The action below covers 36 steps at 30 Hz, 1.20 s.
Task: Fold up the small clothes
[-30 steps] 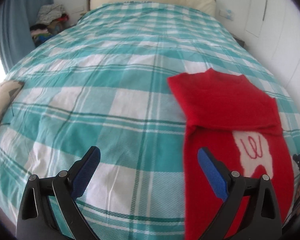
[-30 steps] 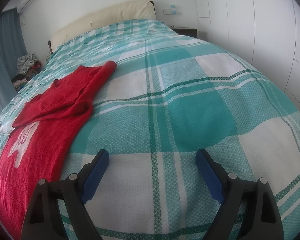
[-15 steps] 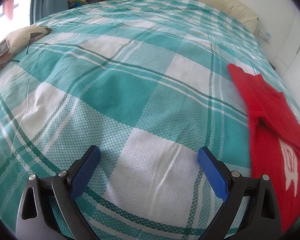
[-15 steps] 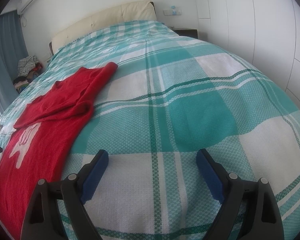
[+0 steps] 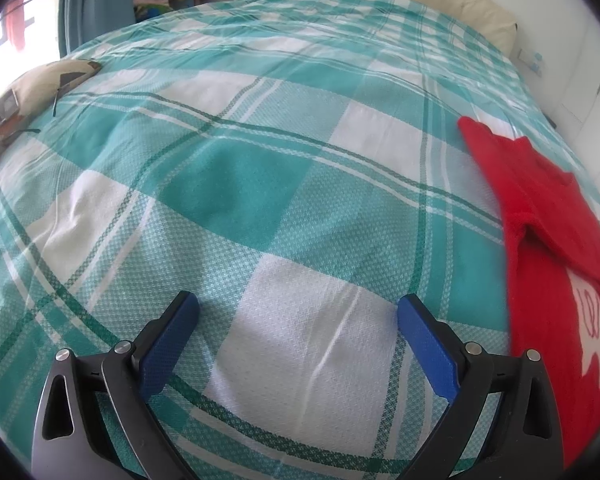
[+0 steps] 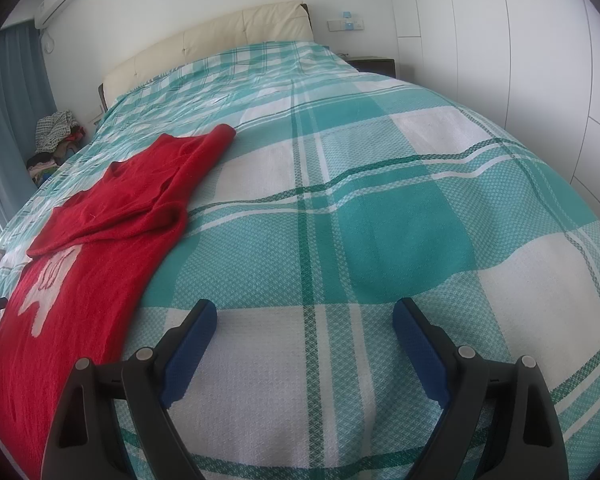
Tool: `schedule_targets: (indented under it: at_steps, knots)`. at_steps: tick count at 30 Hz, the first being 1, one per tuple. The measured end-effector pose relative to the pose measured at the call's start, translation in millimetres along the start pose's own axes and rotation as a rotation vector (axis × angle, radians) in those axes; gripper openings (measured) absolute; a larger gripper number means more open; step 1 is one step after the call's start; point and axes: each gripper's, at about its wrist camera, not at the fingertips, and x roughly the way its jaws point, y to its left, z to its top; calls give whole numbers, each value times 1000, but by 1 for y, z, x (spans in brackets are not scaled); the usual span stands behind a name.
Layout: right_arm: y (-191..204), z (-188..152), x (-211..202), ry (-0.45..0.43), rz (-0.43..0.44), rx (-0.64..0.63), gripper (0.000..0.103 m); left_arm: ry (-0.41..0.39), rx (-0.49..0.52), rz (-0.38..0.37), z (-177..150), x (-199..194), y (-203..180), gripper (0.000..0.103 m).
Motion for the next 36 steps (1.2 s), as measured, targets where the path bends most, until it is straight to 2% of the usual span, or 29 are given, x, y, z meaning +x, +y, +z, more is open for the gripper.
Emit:
schedule_targets:
  at_steps: [36]
  knots:
    - [-1,0,0,0,1,-1,89,12,19,14,-1,4,-4,102]
